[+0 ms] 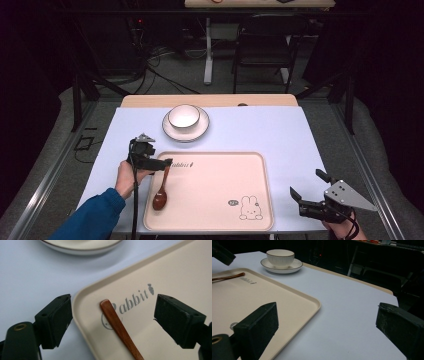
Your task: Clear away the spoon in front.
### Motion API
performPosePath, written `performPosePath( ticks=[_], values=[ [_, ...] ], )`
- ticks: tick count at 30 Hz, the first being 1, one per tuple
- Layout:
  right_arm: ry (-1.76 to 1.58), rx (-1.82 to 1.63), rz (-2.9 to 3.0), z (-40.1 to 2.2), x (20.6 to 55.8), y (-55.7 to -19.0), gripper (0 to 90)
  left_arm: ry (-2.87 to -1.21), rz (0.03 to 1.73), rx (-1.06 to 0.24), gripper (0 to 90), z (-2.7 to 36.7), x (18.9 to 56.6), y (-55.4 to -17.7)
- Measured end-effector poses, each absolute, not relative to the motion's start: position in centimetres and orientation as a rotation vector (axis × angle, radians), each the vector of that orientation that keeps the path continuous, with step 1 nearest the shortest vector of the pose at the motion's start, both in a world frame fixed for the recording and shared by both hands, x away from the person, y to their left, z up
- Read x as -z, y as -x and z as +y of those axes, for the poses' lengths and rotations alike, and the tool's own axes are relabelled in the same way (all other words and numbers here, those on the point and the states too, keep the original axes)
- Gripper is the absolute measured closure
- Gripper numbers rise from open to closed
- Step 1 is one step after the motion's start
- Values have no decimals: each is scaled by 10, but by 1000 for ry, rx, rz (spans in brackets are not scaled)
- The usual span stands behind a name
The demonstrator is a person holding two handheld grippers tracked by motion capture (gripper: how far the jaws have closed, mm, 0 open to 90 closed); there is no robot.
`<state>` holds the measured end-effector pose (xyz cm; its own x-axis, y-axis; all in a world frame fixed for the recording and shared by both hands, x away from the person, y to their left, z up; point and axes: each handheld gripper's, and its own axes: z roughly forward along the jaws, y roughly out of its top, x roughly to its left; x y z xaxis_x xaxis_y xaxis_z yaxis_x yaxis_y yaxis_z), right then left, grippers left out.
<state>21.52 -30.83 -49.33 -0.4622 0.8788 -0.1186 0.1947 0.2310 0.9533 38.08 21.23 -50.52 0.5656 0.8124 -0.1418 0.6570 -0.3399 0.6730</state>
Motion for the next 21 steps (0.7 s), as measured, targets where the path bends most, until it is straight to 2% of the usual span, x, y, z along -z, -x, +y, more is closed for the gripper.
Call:
performPosePath(
  ticks=[3, 10, 15, 21],
  values=[
    [-992, -1263, 1819, -308, 493, -215, 36, -2059, 1148, -330, 112, 216, 490, -373],
    [-989, -1266, 1817, -308, 493, -215, 36, -1954, 1068, -534, 40, 222, 458, -342],
    [-989, -1265, 1817, -308, 493, -215, 36, -1867, 1050, -593, 2, 230, 446, -322],
    [-991, -1265, 1816, -308, 493, -215, 36, -1798, 1034, -648, 0, 242, 443, -293]
  ],
)
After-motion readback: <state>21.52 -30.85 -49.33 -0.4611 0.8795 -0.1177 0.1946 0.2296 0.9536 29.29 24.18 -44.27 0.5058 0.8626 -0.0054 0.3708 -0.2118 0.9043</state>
